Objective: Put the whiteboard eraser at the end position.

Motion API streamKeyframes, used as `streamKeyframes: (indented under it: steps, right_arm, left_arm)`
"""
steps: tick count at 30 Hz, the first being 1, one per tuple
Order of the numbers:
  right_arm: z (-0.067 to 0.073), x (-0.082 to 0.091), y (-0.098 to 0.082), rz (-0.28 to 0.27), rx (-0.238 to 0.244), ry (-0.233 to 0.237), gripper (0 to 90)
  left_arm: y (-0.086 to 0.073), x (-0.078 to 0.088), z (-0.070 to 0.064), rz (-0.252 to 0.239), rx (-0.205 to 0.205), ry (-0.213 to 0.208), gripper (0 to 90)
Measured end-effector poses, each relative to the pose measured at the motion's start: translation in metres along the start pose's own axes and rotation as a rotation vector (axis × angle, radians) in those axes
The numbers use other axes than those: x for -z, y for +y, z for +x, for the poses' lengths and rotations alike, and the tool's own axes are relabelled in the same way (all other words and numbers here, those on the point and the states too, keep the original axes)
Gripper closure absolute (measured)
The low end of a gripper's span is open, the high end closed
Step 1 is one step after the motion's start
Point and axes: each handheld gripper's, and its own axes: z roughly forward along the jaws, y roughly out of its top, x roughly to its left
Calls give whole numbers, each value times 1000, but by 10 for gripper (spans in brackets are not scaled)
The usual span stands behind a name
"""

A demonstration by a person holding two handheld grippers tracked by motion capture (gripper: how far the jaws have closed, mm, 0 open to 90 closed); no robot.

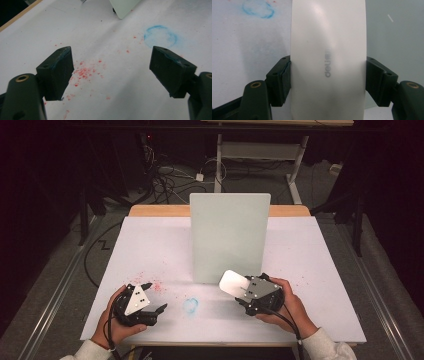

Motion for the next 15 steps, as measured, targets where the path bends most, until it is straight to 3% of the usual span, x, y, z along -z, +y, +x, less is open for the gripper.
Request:
streamKeyframes:
  steps: [15]
  right_arm:
    - [23,-18,4,112,66,178,312]
  left_arm:
    - [0,0,0,5,-4,-7,187]
